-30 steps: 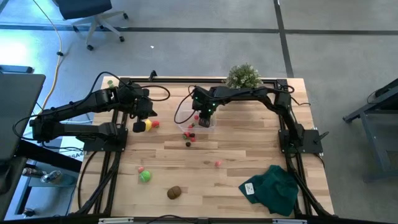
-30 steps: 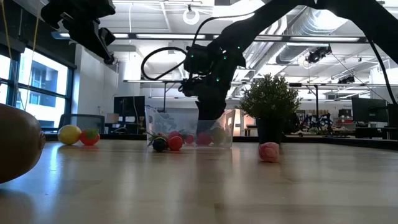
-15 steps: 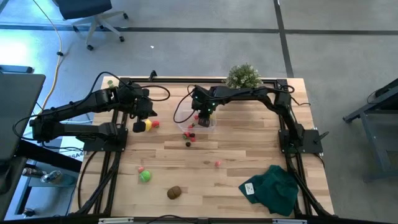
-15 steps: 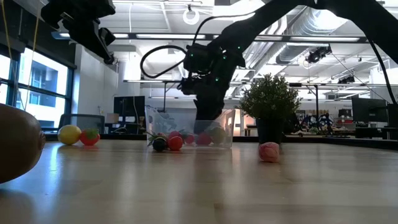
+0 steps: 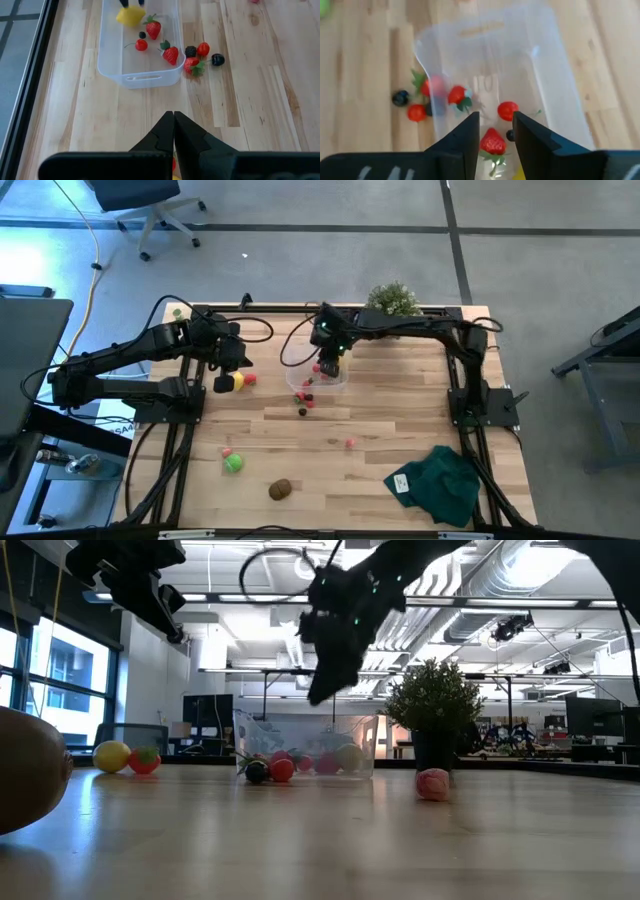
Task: Pick and placing Produce into tupperware
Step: Put the pink peach into the transparent bin
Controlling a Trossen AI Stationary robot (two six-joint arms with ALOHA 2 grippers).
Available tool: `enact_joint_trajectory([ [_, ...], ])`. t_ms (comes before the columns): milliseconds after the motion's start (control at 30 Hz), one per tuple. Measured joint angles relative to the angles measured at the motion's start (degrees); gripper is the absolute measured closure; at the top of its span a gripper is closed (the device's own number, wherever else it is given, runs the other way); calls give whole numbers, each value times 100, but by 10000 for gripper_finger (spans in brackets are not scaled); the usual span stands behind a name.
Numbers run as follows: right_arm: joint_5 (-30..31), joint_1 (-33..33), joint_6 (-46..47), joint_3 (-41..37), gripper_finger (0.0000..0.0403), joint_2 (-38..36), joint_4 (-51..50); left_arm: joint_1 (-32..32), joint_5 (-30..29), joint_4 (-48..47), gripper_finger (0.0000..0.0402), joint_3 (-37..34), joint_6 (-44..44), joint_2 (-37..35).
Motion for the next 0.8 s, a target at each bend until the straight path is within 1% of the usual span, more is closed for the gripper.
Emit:
enact_joint_trajectory([
  [167,2,13,66,-42,306,-547,-72,1,-1,2,399,-1,0,0],
  [300,69,110,323,-534,309,-1157,250,1,0,0,399,0,0,0],
  [433,330,297,656,-1567,309,-2001,1176,1,-2,-1,399,-2,0,1],
  [567,580,657,1032,-2837,309,-2958,2183,0,0,1,399,-1,0,0],
  [667,820,1110,1287,-3709,309,-3676,2748,1,0,0,399,0,0,2],
  [800,1294,1936,1432,-4752,309,-4542,3373,1,0,0,399,0,0,2],
])
